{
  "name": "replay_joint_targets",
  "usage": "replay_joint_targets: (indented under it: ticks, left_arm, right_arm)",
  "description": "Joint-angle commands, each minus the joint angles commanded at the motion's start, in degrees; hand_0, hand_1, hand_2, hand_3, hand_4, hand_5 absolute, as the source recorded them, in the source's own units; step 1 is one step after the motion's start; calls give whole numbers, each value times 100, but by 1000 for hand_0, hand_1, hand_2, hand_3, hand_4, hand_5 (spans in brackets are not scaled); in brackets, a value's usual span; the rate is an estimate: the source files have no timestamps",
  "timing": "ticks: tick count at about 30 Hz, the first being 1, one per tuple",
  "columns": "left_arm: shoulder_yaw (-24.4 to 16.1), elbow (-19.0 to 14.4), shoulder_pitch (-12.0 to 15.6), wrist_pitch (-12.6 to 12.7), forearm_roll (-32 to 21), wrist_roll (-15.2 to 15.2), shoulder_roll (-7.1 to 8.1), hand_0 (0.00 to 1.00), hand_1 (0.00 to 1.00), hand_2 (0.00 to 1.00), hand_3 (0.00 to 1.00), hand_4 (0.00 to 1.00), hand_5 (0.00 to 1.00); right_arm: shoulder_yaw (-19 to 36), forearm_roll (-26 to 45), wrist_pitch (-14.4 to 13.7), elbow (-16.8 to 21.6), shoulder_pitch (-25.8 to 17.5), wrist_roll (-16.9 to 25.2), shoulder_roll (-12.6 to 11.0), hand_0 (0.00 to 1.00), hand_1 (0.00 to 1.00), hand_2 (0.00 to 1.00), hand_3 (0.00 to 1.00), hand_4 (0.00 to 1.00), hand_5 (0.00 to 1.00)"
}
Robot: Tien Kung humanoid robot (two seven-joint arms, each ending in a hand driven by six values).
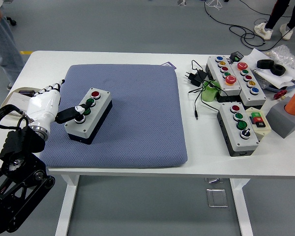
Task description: Pick up the button,place it on the desk,press the button,press the button
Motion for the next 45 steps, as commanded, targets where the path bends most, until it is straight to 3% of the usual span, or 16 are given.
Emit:
replay_joint_targets:
  ticks: [8, 13, 23, 24, 29, 30, 35, 36, 41, 42, 45]
  left_arm:
    - [195, 143, -121, -61, -251, 0, -149, 925, 998, 998, 998, 998, 959]
    - [260, 510, -237, -51, -178, 0, -205, 922, 998, 998, 998, 998, 967]
    - [440, 827, -303, -139, -1, 0, -309, 913, 995, 998, 998, 998, 971]
    - [455, 829, -309, -193, 15, 0, -309, 832, 973, 998, 998, 998, 980]
    - [488, 800, -351, -502, 59, 0, -305, 832, 973, 998, 998, 998, 980]
    - [492, 803, -361, -536, 63, 0, -305, 784, 955, 998, 993, 998, 986]
    - [550, 894, -467, -699, 124, 0, -324, 784, 955, 998, 993, 998, 986]
    - [563, 920, -489, -739, 124, 0, -330, 681, 883, 998, 961, 998, 983]
    - [616, 1030, -589, -1034, 124, 0, -347, 681, 883, 998, 961, 998, 983]
    - [619, 1050, -607, -1080, 124, 0, -348, 544, 757, 900, 963, 998, 822]
    - [625, 1088, -648, -1174, 124, 0, -345, 544, 757, 900, 963, 998, 822]
  right_arm:
    - [-25, -2, 8, 0, -5, 3, -5, 627, 477, 539, 582, 279, 22]
    - [-27, -25, 16, 0, -19, 5, -15, 627, 477, 539, 582, 280, 22]
    - [-31, -22, 14, 0, -31, 11, -20, 627, 477, 539, 582, 279, 22]
    - [-24, -35, 15, 0, -35, 9, -22, 627, 477, 539, 582, 280, 22]
    - [1, -69, 15, 0, -40, 9, -30, 627, 477, 539, 582, 280, 22]
    - [4, -76, 16, 0, -39, 9, -31, 627, 477, 539, 582, 279, 22]
    - [1, -68, 13, 0, -18, 13, -33, 627, 477, 539, 582, 279, 22]
    - [0, -68, 15, 0, -13, 14, -34, 627, 477, 539, 582, 279, 22]
    - [12, -75, 11, 0, 10, 15, -34, 627, 477, 539, 582, 279, 22]
    - [10, -72, 10, 0, 13, 16, -35, 627, 477, 539, 582, 279, 22]
    - [5, -64, 7, 0, 12, 19, -36, 627, 477, 539, 582, 279, 22]
